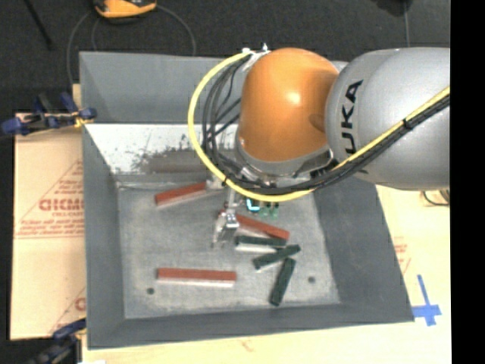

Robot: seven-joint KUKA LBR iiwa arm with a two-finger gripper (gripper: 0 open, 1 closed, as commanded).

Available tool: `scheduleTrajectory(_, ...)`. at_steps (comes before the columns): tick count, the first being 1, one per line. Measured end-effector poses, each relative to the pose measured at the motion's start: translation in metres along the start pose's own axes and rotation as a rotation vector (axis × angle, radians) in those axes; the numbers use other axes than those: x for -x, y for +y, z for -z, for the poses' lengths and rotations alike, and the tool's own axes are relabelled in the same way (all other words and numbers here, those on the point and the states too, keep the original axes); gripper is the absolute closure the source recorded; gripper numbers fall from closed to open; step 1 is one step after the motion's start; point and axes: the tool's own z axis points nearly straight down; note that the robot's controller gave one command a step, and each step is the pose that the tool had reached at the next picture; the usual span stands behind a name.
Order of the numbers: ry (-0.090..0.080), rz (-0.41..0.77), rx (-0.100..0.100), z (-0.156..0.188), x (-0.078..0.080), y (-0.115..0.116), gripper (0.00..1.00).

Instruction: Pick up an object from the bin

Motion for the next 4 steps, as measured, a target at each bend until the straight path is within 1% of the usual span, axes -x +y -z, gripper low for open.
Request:
scheduleTrajectory(1, -0.005, -0.003, 0.0, 0.003, 0.001, -0.001, 0.0)
scheduleTrajectory(2, -0.012, 0.049, 0.0, -0.051, -0.012, 0.0, 0.0)
scheduleTrajectory(3, 0.0, -0.05, -0.001, -0.082, -0.023, 0.008, 0.0)
scheduleTrajectory(4, -0.006, 0.205, -0.001, -0.161, -0.021, -0.024, 1.0)
